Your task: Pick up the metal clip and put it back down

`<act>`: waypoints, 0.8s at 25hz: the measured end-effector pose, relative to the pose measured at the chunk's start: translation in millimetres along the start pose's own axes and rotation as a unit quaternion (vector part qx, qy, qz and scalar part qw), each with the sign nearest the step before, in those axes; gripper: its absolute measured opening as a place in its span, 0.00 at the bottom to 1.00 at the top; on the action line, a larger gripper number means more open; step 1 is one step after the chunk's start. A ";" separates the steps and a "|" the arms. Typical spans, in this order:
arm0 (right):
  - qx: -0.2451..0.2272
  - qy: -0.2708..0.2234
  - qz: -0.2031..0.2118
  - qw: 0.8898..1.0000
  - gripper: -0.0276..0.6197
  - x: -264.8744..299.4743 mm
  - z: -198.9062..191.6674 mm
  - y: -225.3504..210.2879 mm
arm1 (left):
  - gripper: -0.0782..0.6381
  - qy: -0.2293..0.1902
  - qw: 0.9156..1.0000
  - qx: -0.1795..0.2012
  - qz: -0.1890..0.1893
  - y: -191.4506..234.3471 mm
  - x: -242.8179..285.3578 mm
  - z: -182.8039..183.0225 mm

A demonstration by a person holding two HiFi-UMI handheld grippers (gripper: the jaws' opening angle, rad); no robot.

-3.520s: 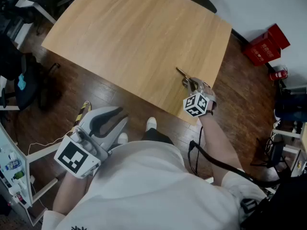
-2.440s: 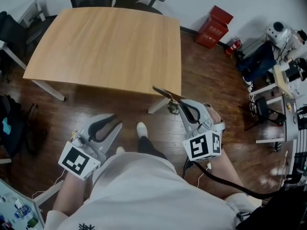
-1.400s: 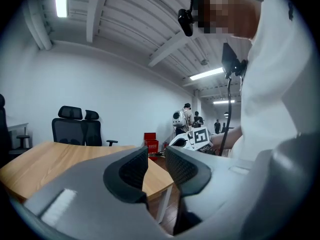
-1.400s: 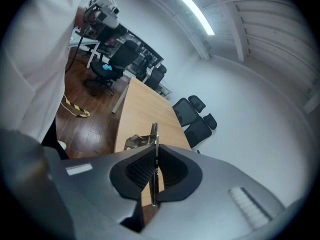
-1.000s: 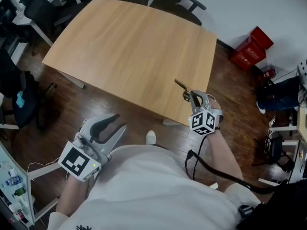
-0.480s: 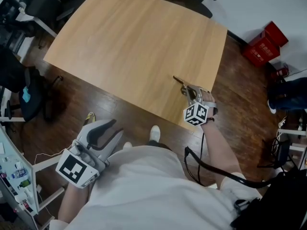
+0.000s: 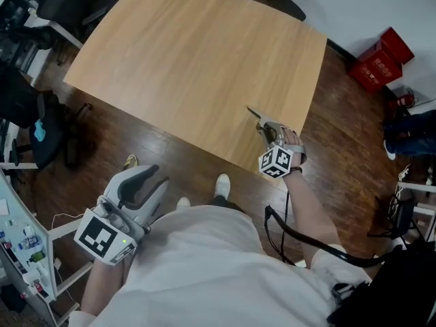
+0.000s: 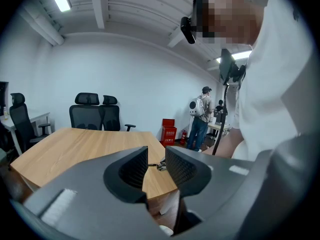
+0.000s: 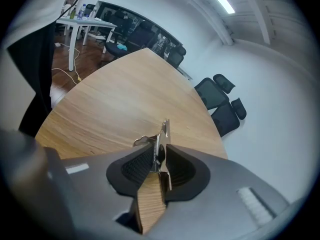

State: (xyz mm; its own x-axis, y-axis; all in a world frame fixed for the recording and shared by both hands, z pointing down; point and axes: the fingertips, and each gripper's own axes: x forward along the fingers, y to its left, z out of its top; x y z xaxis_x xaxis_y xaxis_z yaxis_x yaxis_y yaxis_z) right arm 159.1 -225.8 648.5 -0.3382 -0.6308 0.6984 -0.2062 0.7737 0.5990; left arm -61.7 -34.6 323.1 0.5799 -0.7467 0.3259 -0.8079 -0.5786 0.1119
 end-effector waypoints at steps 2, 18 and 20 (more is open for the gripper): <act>0.015 -0.005 0.009 1.000 0.25 -1.0 2.4 -0.6 | 0.26 -0.002 1.000 0.001 -0.003 1.7 -1.8 -0.2; 0.203 -0.054 -0.121 0.970 0.34 -203.2 100.2 18.4 | 0.26 -0.051 0.982 0.060 -0.172 -2.7 -47.1 -24.8; 0.256 -0.063 -0.134 0.955 0.34 -244.6 113.1 36.4 | 0.26 -0.049 0.975 0.064 -0.206 -9.8 -53.6 -37.4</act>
State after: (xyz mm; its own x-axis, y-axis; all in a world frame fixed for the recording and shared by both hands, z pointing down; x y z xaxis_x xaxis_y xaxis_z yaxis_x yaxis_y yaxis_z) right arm 130.4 -36.8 455.2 -0.3108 -0.8233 0.4750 -0.7123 0.5327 0.4570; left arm -88.8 23.3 339.6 0.8647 -0.4664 0.1864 -0.4884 -0.8674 0.0953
